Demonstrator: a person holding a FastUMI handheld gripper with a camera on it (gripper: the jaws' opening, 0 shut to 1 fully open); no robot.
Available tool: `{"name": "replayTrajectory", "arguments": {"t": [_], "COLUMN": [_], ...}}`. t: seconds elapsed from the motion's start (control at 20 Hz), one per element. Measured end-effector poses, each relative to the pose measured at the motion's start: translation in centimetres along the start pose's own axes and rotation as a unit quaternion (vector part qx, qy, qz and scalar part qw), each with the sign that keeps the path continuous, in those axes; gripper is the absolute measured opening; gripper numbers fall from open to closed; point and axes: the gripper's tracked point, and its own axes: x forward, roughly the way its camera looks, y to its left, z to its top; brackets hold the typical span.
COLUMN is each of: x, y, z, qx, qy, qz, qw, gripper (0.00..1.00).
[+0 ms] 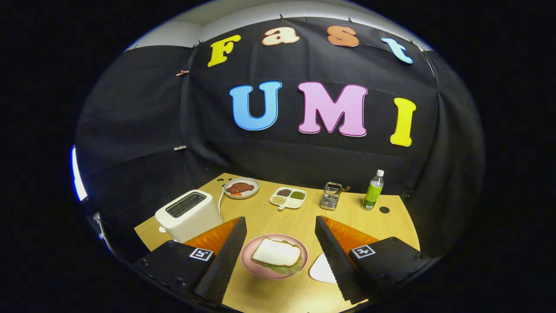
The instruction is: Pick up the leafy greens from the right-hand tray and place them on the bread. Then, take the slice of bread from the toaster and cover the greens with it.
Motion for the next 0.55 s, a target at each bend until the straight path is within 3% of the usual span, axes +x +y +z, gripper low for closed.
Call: {"name": "replayTrajectory", "arguments": {"t": [0.55], "x": [-3.3], "y": [2.1], "z": [-0.6], "qx": [0.002], "qy": [-0.015], "qz": [0.003], "qw": [1.0], "gripper": [0.98]}}
